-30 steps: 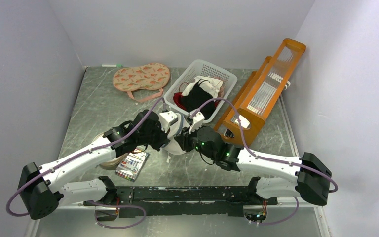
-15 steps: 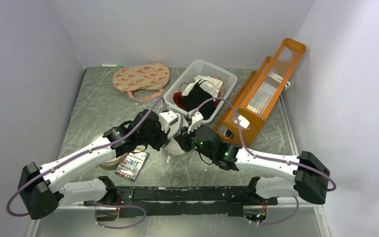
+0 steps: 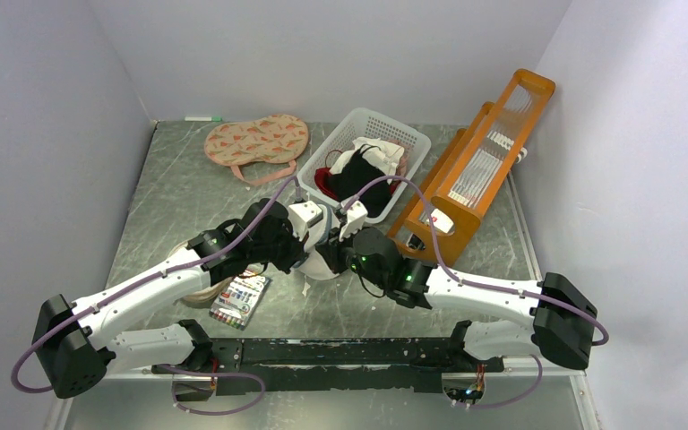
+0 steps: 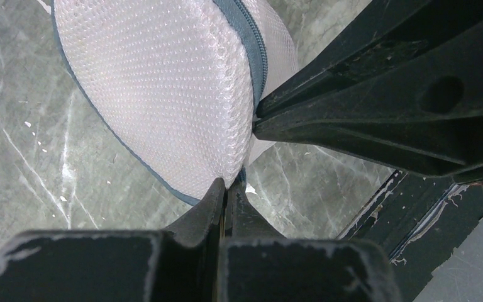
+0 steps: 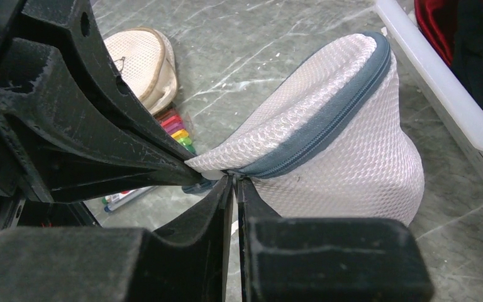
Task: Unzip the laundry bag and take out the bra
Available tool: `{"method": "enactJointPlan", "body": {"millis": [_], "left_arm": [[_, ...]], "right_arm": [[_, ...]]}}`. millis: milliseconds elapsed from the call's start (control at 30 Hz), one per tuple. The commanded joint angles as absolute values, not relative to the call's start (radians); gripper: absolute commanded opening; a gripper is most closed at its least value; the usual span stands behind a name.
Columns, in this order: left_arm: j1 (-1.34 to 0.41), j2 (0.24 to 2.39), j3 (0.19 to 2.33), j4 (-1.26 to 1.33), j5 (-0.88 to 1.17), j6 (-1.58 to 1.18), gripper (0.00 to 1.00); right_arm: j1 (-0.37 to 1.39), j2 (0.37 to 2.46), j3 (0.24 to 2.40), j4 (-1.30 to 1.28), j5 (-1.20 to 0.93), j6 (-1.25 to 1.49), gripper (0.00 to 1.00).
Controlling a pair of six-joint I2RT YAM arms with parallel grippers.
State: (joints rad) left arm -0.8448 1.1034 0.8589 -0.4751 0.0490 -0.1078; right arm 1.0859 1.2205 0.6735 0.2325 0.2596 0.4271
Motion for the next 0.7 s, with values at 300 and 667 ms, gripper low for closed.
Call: {"method": "enactJointPlan", "body": {"millis": [300,667], "left_arm": [[-0.839,1.070,0.869,-0.450,0.026,-0.097,0.07],[-0.839,1.050,0.867,-0.456,-0.016,-0.095,0.07]], "right_arm": [[1.068,1.220,0.733,0.153,0.383,0.405,0.00],[0.950,1.234,0.798,0.013,0.458,0.364,0.00]]}}
